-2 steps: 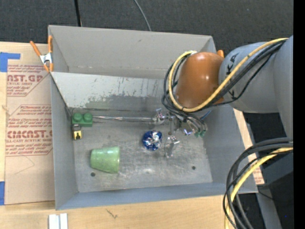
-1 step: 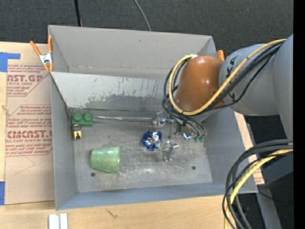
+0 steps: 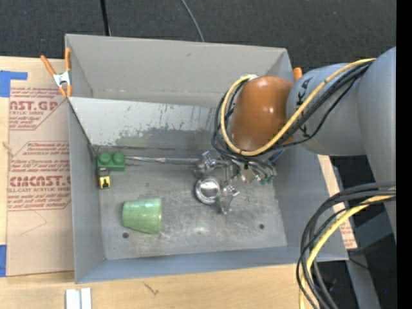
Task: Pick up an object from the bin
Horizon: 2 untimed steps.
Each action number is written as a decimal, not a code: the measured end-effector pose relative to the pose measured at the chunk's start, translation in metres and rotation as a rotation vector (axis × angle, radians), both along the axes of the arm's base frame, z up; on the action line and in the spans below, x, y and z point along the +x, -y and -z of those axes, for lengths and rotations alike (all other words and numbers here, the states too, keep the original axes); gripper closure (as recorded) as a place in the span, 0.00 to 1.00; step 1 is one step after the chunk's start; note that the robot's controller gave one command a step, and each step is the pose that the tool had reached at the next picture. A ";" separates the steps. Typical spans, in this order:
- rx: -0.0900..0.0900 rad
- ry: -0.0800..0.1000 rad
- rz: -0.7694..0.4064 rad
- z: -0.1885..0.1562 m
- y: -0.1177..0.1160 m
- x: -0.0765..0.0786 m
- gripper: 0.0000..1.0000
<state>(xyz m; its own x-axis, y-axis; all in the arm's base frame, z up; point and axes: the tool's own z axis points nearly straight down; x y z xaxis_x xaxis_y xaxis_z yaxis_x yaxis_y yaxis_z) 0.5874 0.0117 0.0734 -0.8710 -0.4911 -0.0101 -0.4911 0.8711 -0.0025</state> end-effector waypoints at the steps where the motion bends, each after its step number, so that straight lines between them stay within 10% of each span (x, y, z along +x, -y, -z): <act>1: -0.001 -0.004 0.001 -0.002 -0.001 0.002 0.00; 2: 0.000 0.001 0.001 -0.003 -0.001 0.003 1.00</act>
Offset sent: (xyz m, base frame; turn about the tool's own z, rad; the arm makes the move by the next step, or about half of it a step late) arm 0.0000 0.0000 0.0000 0.0000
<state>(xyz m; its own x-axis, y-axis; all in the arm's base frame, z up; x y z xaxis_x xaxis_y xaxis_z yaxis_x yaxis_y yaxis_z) 0.5903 0.0131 0.0763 -0.8716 -0.4902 -0.0109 -0.4902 0.8716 -0.0024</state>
